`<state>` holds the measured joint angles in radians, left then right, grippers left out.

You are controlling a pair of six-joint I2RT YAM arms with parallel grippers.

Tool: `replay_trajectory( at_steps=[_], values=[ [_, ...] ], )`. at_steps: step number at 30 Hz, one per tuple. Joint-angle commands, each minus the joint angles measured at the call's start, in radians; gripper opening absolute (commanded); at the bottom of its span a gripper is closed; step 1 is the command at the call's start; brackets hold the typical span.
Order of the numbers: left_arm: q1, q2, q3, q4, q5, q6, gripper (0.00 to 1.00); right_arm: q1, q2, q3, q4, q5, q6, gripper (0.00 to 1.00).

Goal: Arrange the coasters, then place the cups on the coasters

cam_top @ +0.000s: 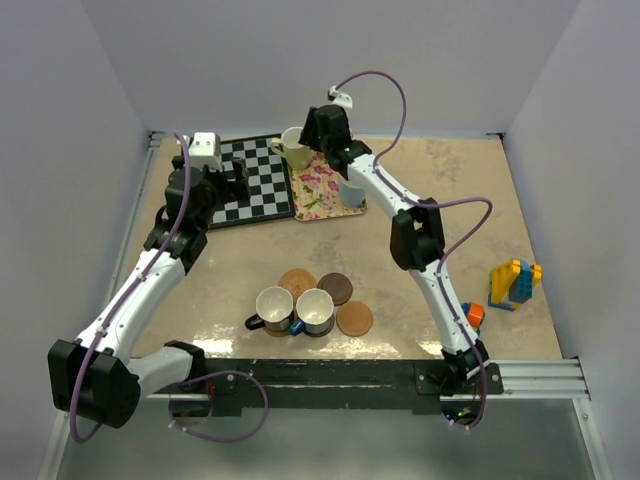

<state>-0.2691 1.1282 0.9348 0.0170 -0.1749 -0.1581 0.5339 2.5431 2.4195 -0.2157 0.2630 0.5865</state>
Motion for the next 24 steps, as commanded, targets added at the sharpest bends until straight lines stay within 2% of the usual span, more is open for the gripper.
replay_trajectory(
  at_steps=[1, 7, 17, 24],
  values=[
    [-0.002, -0.002, 0.025, 0.018, 0.009, -0.017, 0.98, -0.006, 0.046, 0.104, 0.035, -0.051, 0.003, 0.57],
    [-0.002, -0.002, 0.025, 0.018, 0.009, -0.015, 0.98, -0.006, 0.068, 0.099, 0.000, -0.047, -0.027, 0.56],
    [-0.002, -0.004, 0.027, 0.017, 0.009, -0.015, 0.98, -0.006, 0.008, 0.010, -0.045, 0.022, -0.040, 0.38],
    [-0.002, -0.008, 0.029, 0.017, 0.011, -0.015, 0.98, -0.006, -0.030, -0.056, -0.056, 0.039, -0.036, 0.33]
  ],
)
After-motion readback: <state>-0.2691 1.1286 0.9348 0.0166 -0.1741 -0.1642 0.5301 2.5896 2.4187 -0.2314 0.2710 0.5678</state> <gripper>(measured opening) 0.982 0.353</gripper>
